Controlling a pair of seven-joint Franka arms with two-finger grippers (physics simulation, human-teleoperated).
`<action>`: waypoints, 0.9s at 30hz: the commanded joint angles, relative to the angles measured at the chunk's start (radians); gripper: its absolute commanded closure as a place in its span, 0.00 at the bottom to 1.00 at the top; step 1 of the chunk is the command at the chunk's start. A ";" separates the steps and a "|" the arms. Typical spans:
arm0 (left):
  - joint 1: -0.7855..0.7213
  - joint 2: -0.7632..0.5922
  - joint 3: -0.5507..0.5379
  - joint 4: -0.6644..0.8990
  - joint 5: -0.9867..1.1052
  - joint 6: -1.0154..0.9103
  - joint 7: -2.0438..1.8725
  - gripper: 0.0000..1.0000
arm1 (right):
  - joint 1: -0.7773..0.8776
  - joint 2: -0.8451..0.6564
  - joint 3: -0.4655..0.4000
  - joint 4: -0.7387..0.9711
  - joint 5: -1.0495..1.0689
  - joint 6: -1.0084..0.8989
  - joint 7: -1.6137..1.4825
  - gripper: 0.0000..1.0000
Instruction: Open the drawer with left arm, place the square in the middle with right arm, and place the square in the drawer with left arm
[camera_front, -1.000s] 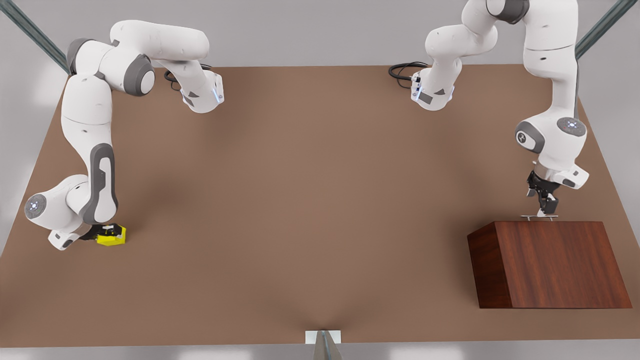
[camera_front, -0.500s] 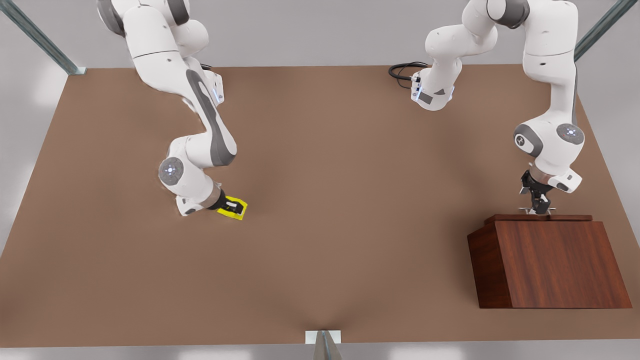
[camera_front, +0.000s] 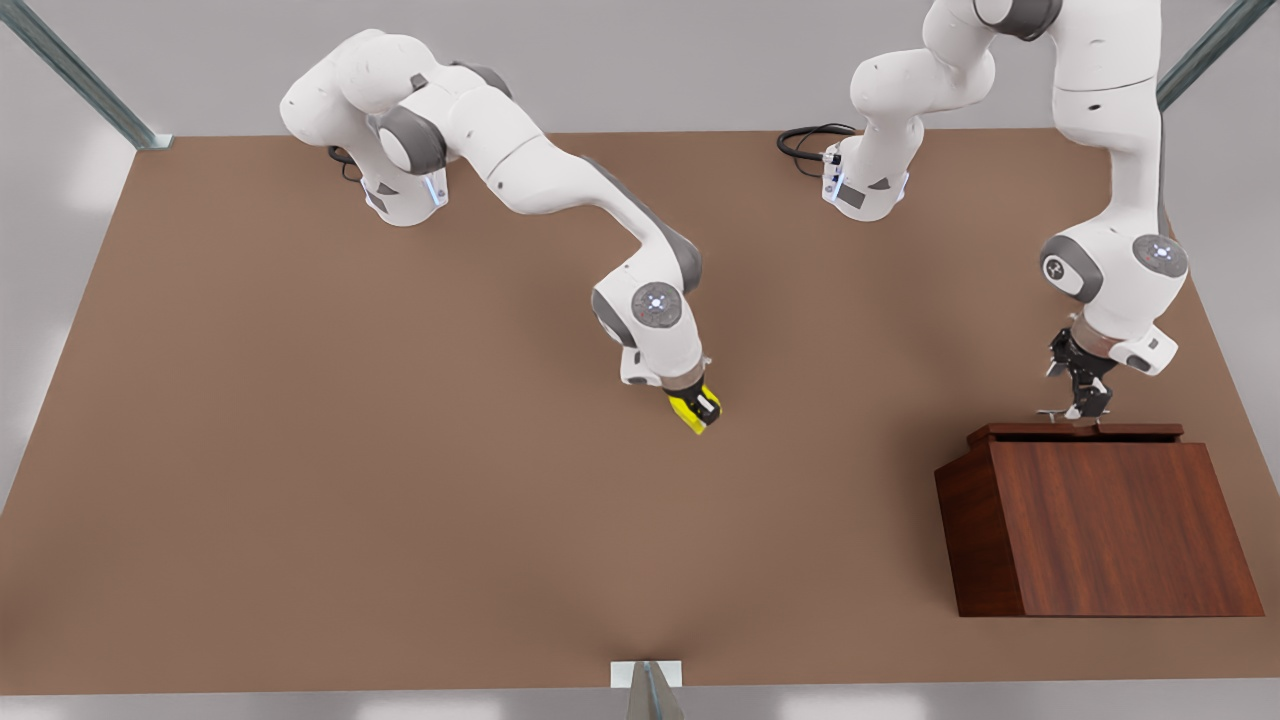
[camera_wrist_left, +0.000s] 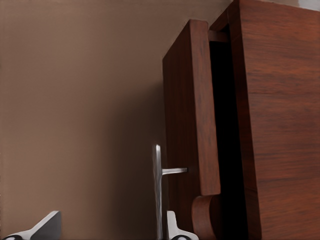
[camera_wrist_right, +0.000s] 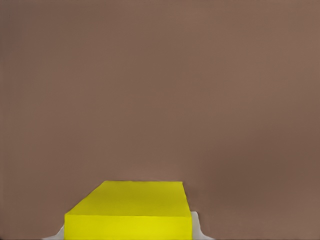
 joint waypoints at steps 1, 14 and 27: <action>-0.002 0.000 0.001 0.000 0.003 0.000 0.002 0.00 | 0.000 0.000 0.000 -0.001 0.000 -0.002 -0.001 0.29; -0.001 -0.051 0.027 -0.040 0.003 -0.069 0.000 0.00 | -0.085 -0.427 0.029 -0.399 -0.015 0.019 -0.405 0.00; -0.002 -0.135 0.050 -0.127 0.003 -0.113 -0.002 0.00 | -0.847 -0.800 0.023 -0.539 -0.224 -0.444 -1.666 0.00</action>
